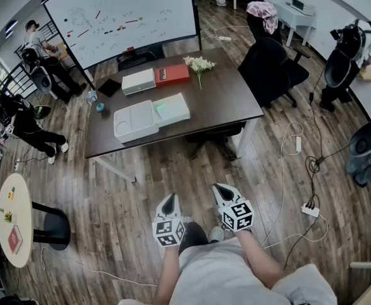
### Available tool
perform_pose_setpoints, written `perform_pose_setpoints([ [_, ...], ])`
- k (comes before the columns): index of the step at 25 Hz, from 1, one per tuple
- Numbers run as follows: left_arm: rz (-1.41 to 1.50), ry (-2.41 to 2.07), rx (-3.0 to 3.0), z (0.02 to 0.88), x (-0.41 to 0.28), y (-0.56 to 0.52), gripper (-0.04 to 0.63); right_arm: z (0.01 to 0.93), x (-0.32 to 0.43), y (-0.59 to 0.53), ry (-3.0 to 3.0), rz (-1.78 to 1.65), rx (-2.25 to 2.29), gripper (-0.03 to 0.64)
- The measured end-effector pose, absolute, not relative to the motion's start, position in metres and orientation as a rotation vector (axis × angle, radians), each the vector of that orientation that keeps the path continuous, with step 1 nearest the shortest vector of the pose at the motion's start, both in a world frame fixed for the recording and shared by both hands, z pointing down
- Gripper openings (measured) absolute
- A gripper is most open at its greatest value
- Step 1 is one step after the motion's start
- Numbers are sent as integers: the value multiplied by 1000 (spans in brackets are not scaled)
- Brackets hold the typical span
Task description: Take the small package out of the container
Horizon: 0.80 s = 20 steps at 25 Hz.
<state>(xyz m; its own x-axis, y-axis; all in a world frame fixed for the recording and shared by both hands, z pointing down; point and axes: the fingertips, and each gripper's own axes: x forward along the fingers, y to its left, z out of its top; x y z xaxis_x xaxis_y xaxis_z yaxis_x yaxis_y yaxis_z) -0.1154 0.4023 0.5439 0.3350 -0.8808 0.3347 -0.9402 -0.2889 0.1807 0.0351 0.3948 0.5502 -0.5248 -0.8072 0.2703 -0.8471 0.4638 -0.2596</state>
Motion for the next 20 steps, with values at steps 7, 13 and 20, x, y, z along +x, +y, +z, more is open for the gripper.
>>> perform_pose_setpoints([
  [7,245,-1636,2253,544,-119,410,6,556,38,393,-2585,576,1468,-5],
  [13,246,-1688,2208,547,-131,414,6,557,32,394,-2640,620,1435,-3],
  [20,274,-1721,2172,544,-139,413,15,552,33,390,-2683,667,1418,93],
])
